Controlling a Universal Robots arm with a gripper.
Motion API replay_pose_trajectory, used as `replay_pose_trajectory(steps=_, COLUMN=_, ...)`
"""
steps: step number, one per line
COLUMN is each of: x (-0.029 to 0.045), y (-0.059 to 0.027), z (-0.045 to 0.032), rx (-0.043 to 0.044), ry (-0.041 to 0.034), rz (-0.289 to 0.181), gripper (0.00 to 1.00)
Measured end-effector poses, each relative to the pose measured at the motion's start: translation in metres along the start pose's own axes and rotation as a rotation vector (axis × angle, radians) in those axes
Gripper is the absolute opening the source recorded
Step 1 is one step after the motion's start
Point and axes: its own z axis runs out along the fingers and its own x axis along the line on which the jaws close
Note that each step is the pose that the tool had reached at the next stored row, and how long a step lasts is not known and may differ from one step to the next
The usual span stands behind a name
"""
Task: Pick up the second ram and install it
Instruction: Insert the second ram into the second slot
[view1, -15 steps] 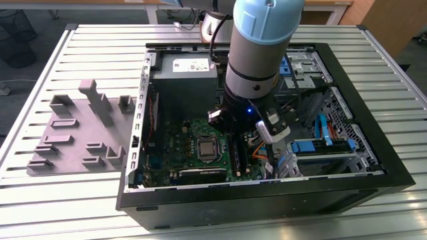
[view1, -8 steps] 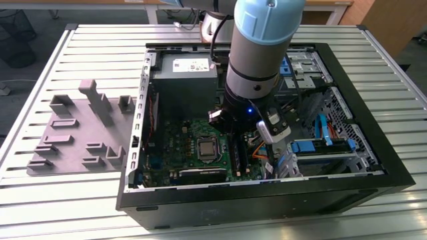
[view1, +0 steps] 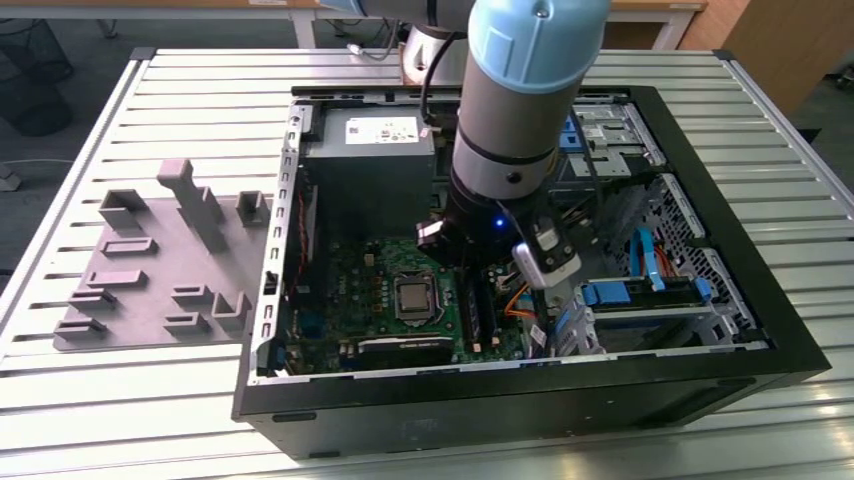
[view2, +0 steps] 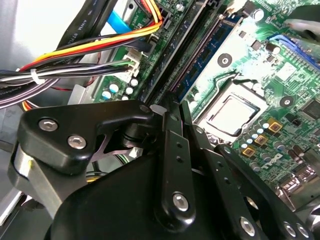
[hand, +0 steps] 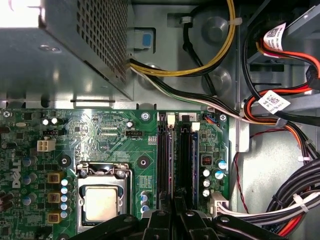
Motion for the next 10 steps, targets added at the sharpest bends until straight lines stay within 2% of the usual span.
replay_pose_trajectory(steps=10, x=0.0, y=0.0, z=0.0009, rx=-0.0001, ry=0.0001, rz=0.0, gripper=0.15)
